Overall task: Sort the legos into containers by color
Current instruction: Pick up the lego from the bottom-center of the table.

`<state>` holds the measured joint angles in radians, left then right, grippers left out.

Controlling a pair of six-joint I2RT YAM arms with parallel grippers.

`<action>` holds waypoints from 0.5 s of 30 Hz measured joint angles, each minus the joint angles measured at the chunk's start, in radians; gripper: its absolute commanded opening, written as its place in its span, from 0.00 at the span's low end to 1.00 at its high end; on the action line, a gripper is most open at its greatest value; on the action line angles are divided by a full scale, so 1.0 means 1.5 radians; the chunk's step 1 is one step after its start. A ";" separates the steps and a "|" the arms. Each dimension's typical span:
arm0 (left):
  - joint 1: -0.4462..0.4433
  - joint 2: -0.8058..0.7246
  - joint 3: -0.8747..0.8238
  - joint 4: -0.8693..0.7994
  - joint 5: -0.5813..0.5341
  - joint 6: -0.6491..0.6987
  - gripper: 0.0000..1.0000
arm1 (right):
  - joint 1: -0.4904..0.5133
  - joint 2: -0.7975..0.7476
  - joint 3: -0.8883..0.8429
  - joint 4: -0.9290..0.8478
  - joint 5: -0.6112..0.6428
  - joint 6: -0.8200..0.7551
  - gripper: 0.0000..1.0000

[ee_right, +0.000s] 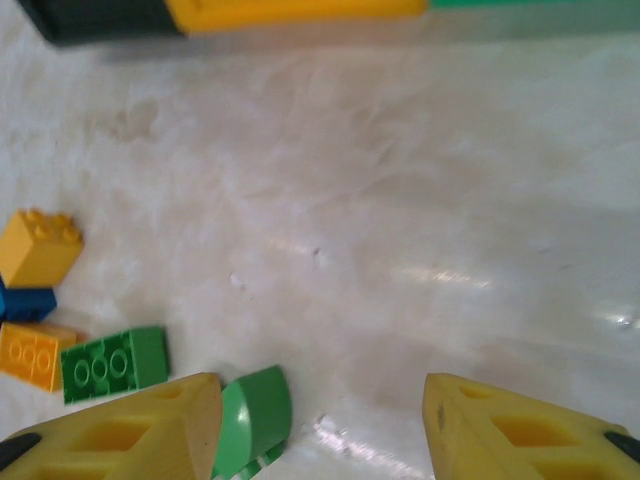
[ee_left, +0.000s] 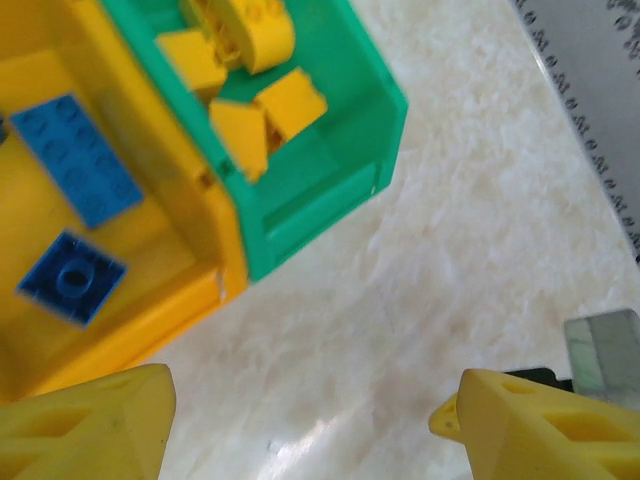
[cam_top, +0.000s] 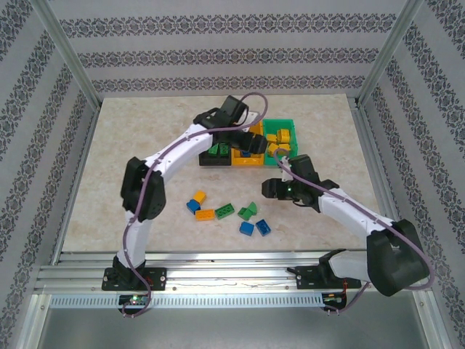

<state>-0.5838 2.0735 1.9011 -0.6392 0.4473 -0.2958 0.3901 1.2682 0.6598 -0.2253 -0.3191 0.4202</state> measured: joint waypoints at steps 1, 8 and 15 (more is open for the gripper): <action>0.005 -0.020 -0.037 0.017 0.000 -0.003 0.74 | 0.011 0.008 0.002 -0.003 -0.005 0.000 0.56; 0.065 -0.129 -0.257 0.101 -0.005 -0.028 0.74 | 0.078 0.058 0.030 -0.030 -0.031 -0.008 0.56; 0.094 -0.197 -0.371 0.143 -0.007 -0.049 0.74 | 0.128 0.121 0.053 -0.045 -0.034 -0.021 0.56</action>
<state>-0.4423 1.7779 1.3441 -0.4240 0.4366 -0.3687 0.5819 1.4502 0.7399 -0.2928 -0.3698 0.3893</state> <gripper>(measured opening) 0.743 0.564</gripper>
